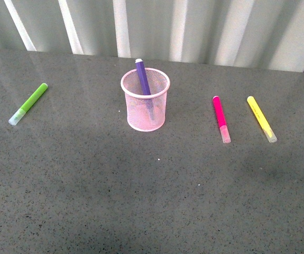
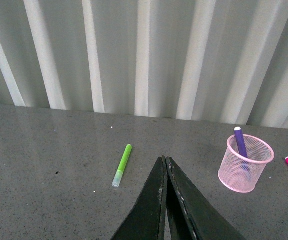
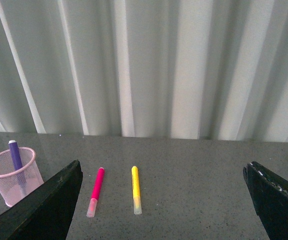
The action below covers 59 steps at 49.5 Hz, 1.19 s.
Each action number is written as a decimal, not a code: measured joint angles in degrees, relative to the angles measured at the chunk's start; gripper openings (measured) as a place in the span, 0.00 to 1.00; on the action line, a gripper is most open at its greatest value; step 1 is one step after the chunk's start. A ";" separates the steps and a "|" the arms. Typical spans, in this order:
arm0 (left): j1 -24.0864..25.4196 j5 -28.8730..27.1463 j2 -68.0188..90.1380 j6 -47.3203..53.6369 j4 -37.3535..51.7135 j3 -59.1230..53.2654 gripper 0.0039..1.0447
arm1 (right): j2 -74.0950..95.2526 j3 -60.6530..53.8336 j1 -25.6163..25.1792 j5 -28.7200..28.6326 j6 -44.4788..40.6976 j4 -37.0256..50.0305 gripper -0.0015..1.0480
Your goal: Insert purple and pink pens into pink cup
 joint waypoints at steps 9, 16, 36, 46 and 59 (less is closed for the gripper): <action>0.00 0.02 -0.02 -0.02 -0.04 0.00 0.05 | 0.00 0.00 0.00 0.00 0.00 0.00 0.93; 0.00 0.00 -0.02 0.00 -0.04 0.02 0.35 | 0.00 0.00 0.00 0.00 0.00 0.00 0.93; 0.00 0.00 -0.04 0.09 -0.04 0.00 0.93 | 0.76 0.48 -0.76 -1.81 0.33 -1.60 0.93; 0.00 0.00 -0.02 0.15 -0.04 0.00 0.94 | 17.44 12.24 -2.12 -22.23 3.02 -6.84 0.93; -0.02 0.02 -0.07 0.15 -0.04 0.02 0.94 | 57.35 38.51 -5.60 -13.11 10.82 14.29 0.93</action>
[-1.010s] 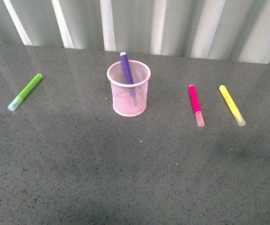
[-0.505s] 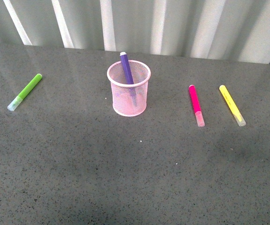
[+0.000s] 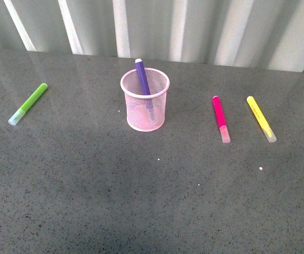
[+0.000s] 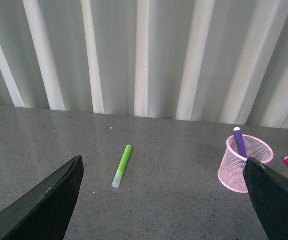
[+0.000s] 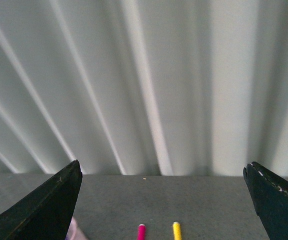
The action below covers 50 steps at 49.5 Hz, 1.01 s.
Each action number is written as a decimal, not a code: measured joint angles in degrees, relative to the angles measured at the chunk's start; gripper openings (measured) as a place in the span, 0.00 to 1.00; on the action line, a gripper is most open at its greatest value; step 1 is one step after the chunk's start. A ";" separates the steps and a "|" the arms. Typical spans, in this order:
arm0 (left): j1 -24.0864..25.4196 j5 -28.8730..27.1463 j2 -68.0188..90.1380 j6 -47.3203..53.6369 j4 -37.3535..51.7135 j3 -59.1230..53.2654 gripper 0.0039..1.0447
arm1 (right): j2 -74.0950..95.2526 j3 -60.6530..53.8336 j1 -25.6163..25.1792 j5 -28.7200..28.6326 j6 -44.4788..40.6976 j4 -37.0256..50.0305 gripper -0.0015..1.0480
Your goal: Insert purple and pink pens into pink cup
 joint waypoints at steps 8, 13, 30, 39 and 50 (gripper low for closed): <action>0.00 -0.02 0.02 0.00 0.00 -0.02 0.94 | 23.56 14.62 2.08 8.33 0.76 -4.13 0.93; 0.00 -0.02 0.00 0.00 0.00 -0.02 0.94 | 40.00 26.01 4.90 9.29 2.36 -15.19 0.93; 0.00 -0.02 0.02 0.00 0.00 -0.02 0.94 | 65.20 40.70 11.78 12.41 7.69 -28.37 0.93; 0.00 -0.02 0.02 0.00 0.00 -0.02 0.94 | 68.87 44.74 13.27 13.00 7.34 -30.82 0.93; 0.00 -0.02 0.02 0.00 0.00 -0.02 0.94 | 72.89 47.74 14.64 13.62 6.03 -32.17 0.93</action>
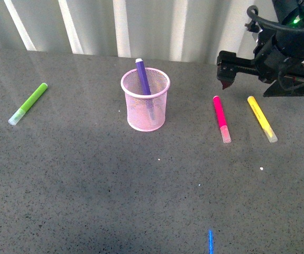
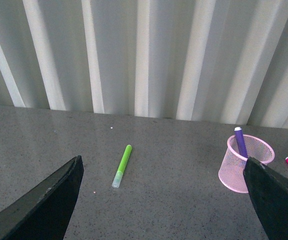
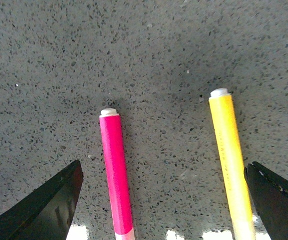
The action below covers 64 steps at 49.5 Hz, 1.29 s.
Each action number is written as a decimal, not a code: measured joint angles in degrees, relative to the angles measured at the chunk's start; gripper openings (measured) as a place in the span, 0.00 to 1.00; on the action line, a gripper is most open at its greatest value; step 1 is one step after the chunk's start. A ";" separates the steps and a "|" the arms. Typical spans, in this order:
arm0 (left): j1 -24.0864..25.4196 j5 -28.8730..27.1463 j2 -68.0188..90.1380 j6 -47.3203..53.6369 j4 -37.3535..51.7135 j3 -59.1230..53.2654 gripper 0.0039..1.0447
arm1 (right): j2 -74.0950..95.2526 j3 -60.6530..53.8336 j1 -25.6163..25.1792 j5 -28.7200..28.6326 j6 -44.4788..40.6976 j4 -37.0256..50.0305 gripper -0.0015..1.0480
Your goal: Insert purple and pink pens into pink cup
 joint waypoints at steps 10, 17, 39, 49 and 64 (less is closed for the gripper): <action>0.00 0.00 -0.02 0.00 0.00 0.02 0.94 | 2.91 1.14 1.64 -0.44 -0.04 0.35 0.93; 0.00 0.02 -0.02 0.00 0.00 0.00 0.94 | 4.37 1.25 2.60 -1.14 0.09 1.55 0.93; 0.00 0.02 0.00 0.00 0.00 0.00 0.94 | 10.64 8.39 3.78 -2.49 0.72 1.60 0.93; 0.00 0.02 -0.02 0.00 0.00 0.00 0.94 | 11.30 7.93 4.11 -3.34 1.92 4.15 0.93; 0.00 0.02 0.00 0.00 0.00 0.00 0.94 | 10.91 5.27 3.58 -2.80 1.73 7.08 0.41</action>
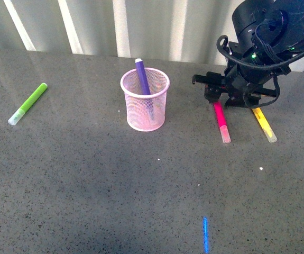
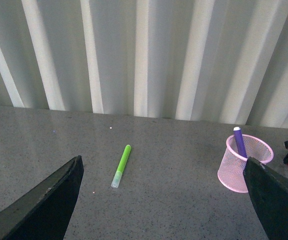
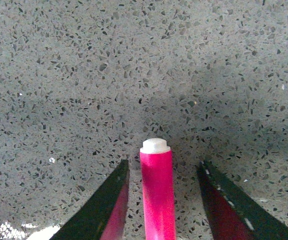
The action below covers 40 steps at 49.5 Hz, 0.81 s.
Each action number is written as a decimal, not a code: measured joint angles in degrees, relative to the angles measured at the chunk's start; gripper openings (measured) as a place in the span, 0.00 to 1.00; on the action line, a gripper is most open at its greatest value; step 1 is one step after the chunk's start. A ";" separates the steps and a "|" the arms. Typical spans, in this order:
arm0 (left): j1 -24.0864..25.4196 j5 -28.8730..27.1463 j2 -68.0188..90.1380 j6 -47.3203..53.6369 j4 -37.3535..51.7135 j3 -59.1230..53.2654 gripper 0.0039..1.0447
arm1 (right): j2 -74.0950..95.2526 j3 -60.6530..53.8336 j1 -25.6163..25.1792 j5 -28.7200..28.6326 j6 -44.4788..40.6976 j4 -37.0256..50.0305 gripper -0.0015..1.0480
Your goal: Insert purple and pink pens into pink cup
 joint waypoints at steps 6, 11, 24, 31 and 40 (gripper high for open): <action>0.00 0.00 0.00 0.00 0.00 0.02 0.94 | -0.31 -0.74 -0.26 -0.68 0.00 0.81 0.24; 0.00 0.00 0.00 0.00 0.00 0.02 0.94 | -0.81 -1.66 -0.35 -0.92 0.04 2.32 0.13; 0.00 -0.02 -0.02 0.00 0.00 0.00 0.94 | -4.87 -9.33 -0.68 0.98 1.70 17.14 0.11; 0.00 0.00 0.00 0.00 0.00 0.00 0.94 | -10.36 -13.70 -0.66 3.72 1.97 26.38 0.11; 0.00 0.00 -0.02 0.00 0.00 0.00 0.94 | -19.74 -19.30 0.31 3.91 0.90 40.33 0.11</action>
